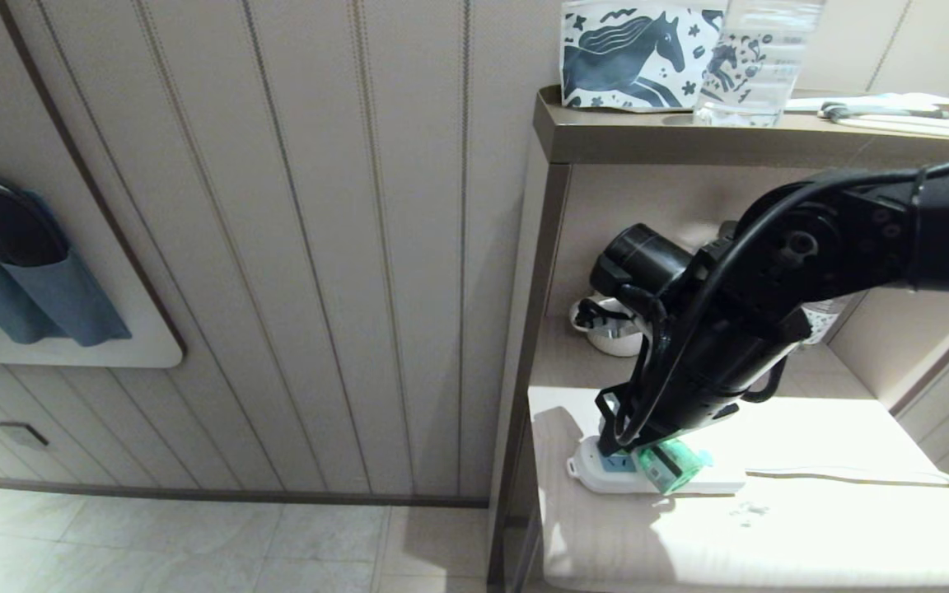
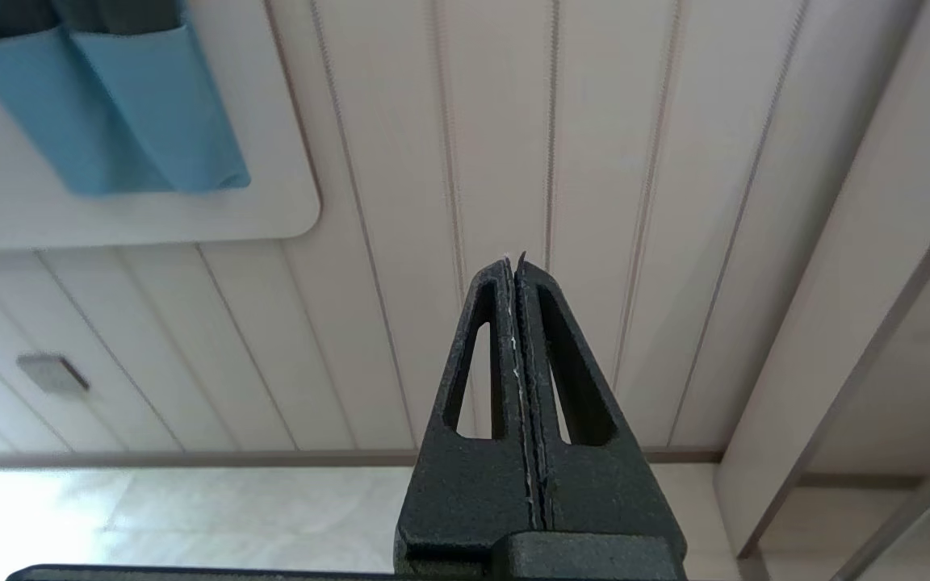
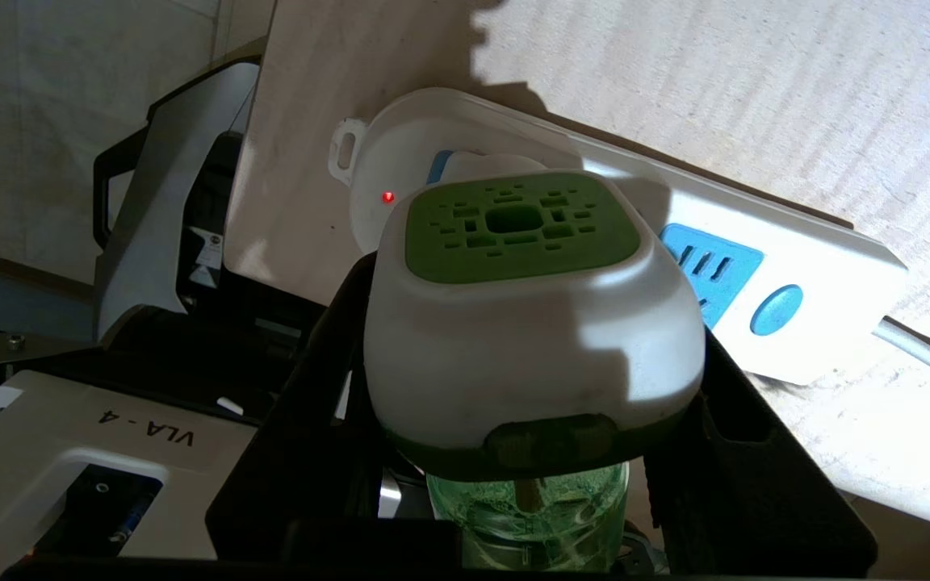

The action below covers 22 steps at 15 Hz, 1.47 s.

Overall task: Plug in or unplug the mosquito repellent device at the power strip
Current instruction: Hold the socket with your left hand and unplug it with your right hand

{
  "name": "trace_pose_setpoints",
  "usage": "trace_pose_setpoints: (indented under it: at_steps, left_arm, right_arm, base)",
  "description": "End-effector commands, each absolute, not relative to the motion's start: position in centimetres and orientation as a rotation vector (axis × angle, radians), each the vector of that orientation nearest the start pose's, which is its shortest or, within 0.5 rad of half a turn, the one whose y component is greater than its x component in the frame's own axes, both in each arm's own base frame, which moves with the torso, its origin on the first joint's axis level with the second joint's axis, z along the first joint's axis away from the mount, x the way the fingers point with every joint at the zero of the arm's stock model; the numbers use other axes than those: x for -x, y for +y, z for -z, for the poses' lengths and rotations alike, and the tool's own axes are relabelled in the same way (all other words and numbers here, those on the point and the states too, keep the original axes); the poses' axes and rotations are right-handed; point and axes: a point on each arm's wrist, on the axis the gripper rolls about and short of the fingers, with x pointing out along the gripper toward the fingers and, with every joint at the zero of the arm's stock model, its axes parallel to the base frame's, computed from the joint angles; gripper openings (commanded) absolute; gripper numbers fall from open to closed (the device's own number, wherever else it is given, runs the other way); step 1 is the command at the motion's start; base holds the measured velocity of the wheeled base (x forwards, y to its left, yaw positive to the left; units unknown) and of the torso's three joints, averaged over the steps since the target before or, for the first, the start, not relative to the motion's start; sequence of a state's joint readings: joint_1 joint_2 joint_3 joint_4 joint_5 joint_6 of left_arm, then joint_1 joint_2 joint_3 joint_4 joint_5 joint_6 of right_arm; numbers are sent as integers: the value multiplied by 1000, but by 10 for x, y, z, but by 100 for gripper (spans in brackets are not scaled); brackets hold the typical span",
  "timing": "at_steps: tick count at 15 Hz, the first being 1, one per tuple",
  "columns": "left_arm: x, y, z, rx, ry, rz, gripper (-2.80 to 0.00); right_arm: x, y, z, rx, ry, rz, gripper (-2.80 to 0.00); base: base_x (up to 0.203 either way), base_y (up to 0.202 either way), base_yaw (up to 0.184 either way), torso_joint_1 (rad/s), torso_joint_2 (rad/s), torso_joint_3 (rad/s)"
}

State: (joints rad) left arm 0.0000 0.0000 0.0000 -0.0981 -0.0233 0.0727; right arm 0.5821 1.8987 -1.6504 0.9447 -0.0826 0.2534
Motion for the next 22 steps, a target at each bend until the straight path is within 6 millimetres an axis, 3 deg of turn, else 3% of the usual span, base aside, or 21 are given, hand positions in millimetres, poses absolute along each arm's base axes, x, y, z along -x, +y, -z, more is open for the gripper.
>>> trace_pose_setpoints:
  at_steps: [1, 3, 6, 9, 12, 14, 15, 18, 22]
  left_arm:
    - [23, 0, -86, -68, -99, 7, -280]
    - [24, 0, -91, -72, -97, -1, -280]
    - [22, -1, -148, -55, -79, 25, -280]
    - [-20, -4, -164, -8, 162, 174, -280]
    - [-82, -9, -167, 72, 398, 363, -280]
    - [-128, -20, -159, 108, 532, 493, -280]
    - [-146, -31, -154, 107, 563, 564, -280]
    - [-181, -88, -142, 83, 572, 757, -280]
    - [-200, -155, -138, 42, 464, 789, -280]
  right_arm:
    - [-273, 180, -212, 184, 1198, -289, -280]
    - [-273, 183, -212, 186, 1196, -295, -280]
    - [-277, 187, -221, 173, 1157, -306, -280]
    - [-275, 190, -228, 185, 1171, -315, -280]
    - [-278, 193, -228, 182, 1168, -315, -280]
    - [-282, 195, -230, 176, 1156, -317, -280]
    - [-284, 197, -228, 176, 1157, -315, -280]
    - [-286, 199, -228, 175, 1154, -316, -280]
    - [-289, 205, -221, 184, 1170, -320, -280]
  base:
    - [0, 0, 0, 0, 0, 0]
    - [0, 0, 0, 0, 0, 0]
    - [0, 0, 0, 0, 0, 0]
    - [0, 0, 0, 0, 0, 0]
    - [0, 0, 0, 0, 0, 0]
    - [0, 0, 0, 0, 0, 0]
    - [0, 0, 0, 0, 0, 0]
    - [0, 0, 0, 0, 0, 0]
    - [0, 0, 0, 0, 0, 0]
